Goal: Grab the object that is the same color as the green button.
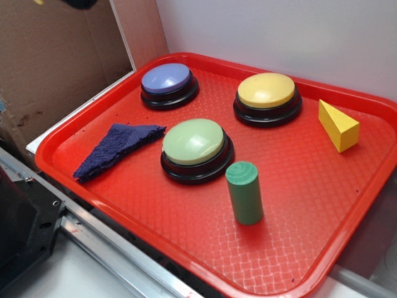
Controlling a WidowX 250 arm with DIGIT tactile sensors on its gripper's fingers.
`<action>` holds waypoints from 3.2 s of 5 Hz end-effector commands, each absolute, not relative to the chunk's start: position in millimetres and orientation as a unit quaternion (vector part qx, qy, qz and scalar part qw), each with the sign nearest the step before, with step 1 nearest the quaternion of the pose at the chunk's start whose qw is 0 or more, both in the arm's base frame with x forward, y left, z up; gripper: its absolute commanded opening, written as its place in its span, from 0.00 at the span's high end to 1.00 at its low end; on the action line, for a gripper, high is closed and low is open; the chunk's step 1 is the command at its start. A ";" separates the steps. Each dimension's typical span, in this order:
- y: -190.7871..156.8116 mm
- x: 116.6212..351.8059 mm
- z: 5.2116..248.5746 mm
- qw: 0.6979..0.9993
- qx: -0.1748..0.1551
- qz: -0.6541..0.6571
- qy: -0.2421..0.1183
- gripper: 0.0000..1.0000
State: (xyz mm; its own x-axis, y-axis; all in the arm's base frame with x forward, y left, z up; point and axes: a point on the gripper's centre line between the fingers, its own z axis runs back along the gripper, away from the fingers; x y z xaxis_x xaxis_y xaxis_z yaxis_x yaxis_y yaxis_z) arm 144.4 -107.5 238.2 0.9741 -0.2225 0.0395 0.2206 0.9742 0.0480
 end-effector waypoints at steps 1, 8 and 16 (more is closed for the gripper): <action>-185.6 123.9 214.4 0.972 0.031 -0.232 0.002 0.00; -128.2 179.5 123.7 0.976 -0.041 -0.209 0.053 0.00; -201.5 197.3 45.5 0.924 -0.085 -0.349 0.134 1.00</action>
